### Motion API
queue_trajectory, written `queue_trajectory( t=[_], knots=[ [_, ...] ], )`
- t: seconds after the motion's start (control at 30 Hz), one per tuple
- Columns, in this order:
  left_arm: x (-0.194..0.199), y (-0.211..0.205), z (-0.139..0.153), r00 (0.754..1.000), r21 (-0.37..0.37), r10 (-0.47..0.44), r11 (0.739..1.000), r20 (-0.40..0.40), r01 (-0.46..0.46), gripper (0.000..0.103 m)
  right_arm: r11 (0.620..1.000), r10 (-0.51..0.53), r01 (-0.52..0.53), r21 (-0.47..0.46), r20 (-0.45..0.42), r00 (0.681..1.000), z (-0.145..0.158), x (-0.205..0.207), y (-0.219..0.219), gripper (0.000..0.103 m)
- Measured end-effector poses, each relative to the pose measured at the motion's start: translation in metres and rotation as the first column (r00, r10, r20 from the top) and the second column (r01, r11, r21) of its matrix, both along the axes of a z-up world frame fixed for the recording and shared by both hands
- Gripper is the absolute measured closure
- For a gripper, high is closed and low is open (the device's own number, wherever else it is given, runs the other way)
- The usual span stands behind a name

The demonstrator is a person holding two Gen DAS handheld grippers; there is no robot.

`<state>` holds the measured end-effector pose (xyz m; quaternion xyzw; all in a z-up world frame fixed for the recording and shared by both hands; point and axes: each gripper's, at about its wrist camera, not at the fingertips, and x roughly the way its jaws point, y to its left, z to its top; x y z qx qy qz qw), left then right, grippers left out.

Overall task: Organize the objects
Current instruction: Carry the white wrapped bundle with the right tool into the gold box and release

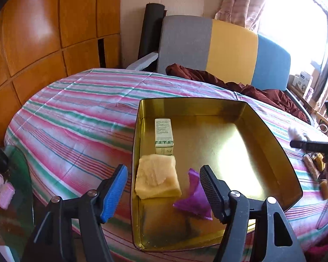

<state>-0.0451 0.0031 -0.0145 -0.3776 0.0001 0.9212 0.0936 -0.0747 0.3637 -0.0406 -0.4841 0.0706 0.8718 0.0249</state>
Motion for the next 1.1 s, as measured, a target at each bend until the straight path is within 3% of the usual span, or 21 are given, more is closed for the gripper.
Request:
queue_trajectory(
  t=[0.3, 0.43, 0.6, 0.7, 0.77, 0.83, 0.9, 1.1],
  knots=[
    [0.004, -0.025, 0.0, 0.998, 0.046, 0.056, 0.997, -0.012, -0.055, 0.029, 0.976, 0.205, -0.211, -0.05, -0.099, 0.974, 0.041, -0.011, -0.103, 0.068],
    [0.004, -0.035, -0.002, 0.997, 0.054, 0.073, 0.996, -0.002, -0.073, 0.029, 0.953, 0.291, -0.295, -0.067, -0.051, 0.955, 0.025, -0.031, -0.154, 0.068],
    [0.007, -0.046, -0.006, 0.996, 0.068, 0.091, 0.993, 0.012, -0.092, 0.029, 0.943, 0.312, -0.303, -0.137, 0.053, 0.949, -0.015, -0.062, -0.195, 0.067],
    [0.009, -0.05, -0.007, 0.995, 0.074, 0.099, 0.992, 0.01, -0.099, 0.029, 0.933, 0.322, -0.303, -0.195, 0.075, 0.944, -0.03, -0.071, -0.209, 0.066],
    [0.008, -0.052, -0.007, 0.995, 0.076, 0.102, 0.992, 0.01, -0.103, 0.029, 0.923, 0.336, -0.31, -0.228, 0.086, 0.938, -0.036, -0.071, -0.215, 0.056],
    [0.008, -0.052, -0.008, 0.995, 0.075, 0.102, 0.992, 0.012, -0.103, 0.029, 0.917, 0.345, -0.317, -0.242, 0.084, 0.935, -0.038, -0.07, -0.219, 0.055],
    [0.008, -0.052, -0.008, 0.995, 0.073, 0.103, 0.992, 0.01, -0.103, 0.029, 0.913, 0.354, -0.327, -0.244, 0.072, 0.933, -0.036, -0.065, -0.221, 0.055],
    [0.009, -0.049, -0.006, 0.995, 0.066, 0.097, 0.993, 0.007, -0.097, 0.028, 0.922, 0.329, -0.316, -0.223, 0.023, 0.944, -0.017, -0.049, -0.206, 0.04]
  ],
)
